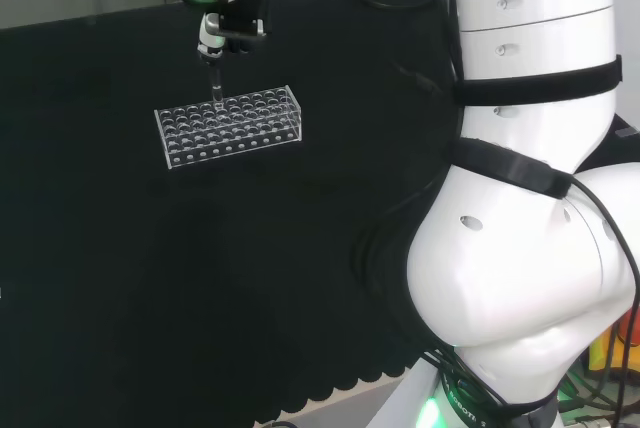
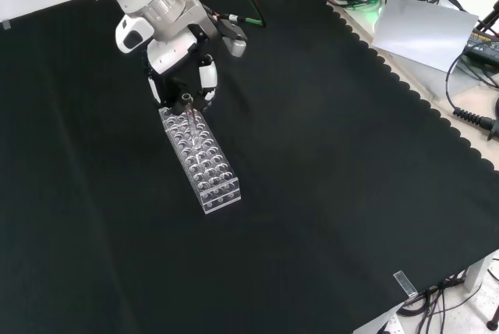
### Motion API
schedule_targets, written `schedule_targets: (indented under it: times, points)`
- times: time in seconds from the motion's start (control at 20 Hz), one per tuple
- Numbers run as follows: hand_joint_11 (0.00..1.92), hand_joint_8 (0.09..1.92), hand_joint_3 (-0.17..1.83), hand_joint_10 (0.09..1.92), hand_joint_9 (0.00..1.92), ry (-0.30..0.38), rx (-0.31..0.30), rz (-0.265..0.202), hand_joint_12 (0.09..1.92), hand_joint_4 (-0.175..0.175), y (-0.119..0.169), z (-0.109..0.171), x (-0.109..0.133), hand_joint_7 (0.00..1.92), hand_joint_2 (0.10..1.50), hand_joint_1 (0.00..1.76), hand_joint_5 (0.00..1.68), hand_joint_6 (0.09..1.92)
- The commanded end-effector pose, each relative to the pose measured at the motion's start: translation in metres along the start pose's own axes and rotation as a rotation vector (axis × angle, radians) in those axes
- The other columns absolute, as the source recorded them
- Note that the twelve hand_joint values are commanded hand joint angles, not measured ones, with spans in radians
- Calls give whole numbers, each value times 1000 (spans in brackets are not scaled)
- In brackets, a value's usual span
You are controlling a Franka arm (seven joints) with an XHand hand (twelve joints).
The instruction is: Put the test tube back in the rack.
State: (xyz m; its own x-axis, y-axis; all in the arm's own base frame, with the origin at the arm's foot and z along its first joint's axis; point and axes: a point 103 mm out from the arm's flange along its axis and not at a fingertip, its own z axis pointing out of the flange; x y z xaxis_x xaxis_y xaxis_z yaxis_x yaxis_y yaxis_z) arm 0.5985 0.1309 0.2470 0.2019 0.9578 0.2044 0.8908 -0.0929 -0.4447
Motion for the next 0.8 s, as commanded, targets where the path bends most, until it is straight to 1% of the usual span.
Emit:
schedule_targets:
  times: [0.05, 0.2, 0.45, 0.65, 0.75, 0.8]
  points:
    - [1232, 698, 799, 642, 1327, 0, 3, -1, 874, -175, 5, 7, 16, 1347, 543, 1438, 1288, 653]
    - [1232, 698, 800, 643, 1328, 13, 6, -19, 875, -175, 5, 7, 20, 1347, 543, 1438, 1288, 653]
    - [1233, 698, 801, 643, 1329, -8, 3, -22, 876, -175, 2, 7, 30, 1346, 542, 1438, 1288, 653]
    - [1233, 698, 801, 643, 1330, -9, 15, -21, 876, -175, 0, 11, 29, 1346, 542, 1438, 1289, 653]
    - [1233, 698, 802, 644, 1330, -5, 7, -16, 876, -175, -2, 10, 24, 1345, 541, 1438, 1289, 653]
    - [1233, 698, 802, 644, 1330, 10, 12, -23, 876, -175, -2, 8, 16, 1345, 541, 1438, 1289, 653]
